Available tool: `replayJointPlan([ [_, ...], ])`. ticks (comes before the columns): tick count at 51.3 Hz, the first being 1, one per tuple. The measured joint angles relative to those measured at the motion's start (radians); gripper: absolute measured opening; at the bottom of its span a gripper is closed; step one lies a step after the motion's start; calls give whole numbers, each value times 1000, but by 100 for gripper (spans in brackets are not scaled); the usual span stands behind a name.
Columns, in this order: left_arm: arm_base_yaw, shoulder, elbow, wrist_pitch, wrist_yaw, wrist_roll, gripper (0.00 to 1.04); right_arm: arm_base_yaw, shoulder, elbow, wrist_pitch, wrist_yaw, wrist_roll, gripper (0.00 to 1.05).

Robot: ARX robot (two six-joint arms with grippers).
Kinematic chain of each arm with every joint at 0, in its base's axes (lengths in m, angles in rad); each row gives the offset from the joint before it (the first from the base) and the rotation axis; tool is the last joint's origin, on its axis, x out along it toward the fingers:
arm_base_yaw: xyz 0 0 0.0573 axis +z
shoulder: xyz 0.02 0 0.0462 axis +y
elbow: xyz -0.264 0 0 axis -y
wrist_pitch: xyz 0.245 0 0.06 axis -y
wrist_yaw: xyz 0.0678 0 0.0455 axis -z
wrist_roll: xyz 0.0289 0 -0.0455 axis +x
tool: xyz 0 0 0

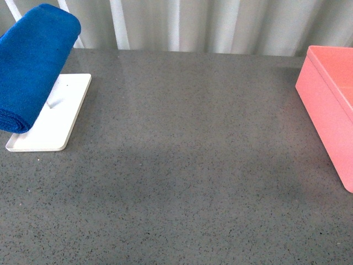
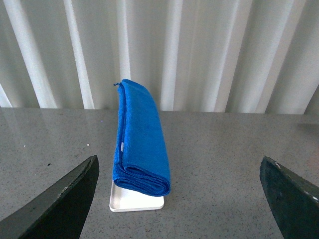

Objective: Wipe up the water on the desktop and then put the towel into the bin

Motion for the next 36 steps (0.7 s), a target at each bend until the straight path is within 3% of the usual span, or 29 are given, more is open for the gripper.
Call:
replayJointPlan([
  [36,0,0,0,0,0,0,98,0,0,0,0,0,0,98],
])
